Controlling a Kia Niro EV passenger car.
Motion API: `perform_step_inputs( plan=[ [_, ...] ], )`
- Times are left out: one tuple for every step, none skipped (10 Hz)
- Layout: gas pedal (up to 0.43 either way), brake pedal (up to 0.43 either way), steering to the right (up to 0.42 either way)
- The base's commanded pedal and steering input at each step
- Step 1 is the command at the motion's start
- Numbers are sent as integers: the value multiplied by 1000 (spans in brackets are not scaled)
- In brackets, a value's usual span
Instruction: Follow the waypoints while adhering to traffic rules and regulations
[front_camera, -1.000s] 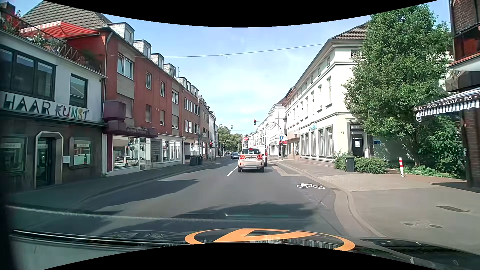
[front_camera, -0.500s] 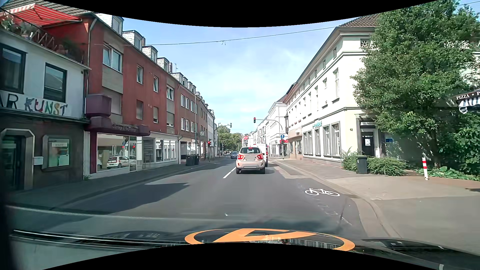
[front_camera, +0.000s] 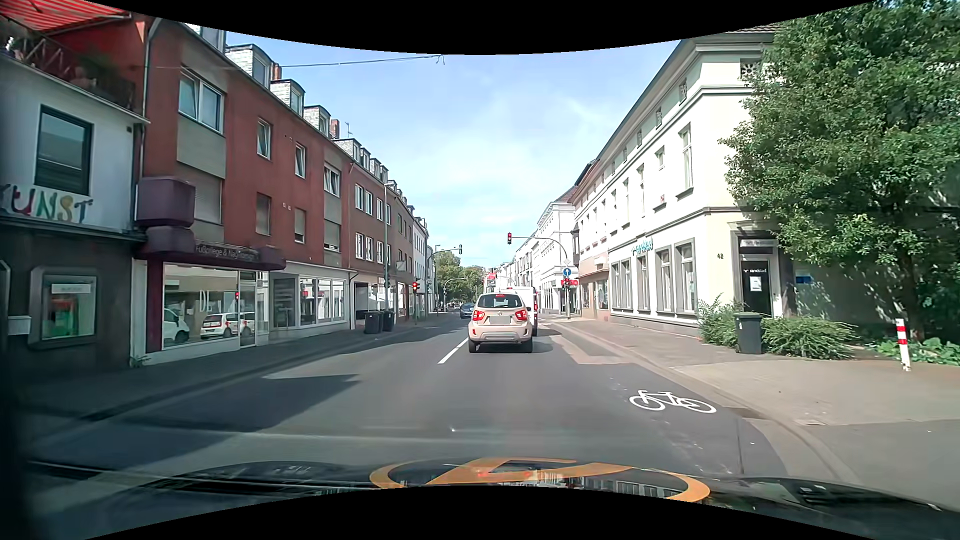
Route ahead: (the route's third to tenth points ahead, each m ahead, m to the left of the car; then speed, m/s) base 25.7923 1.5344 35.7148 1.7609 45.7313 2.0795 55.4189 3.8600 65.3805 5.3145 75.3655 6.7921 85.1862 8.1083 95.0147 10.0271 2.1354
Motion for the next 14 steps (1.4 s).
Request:
perform_step_inputs(
  plan=[
    [0, 49, 1],
    [0, 30, 0],
    [0, 24, 0],
    [0, 18, 0],
    [0, 18, 1],
    [0, 12, 1],
    [0, 6, 0],
    [0, 0, 0],
    [0, 0, 0],
    [0, 0, 0],
    [0, 18, 1],
    [0, 49, 0],
    [0, 55, 0],
    [0, 61, 1]
  ],
)
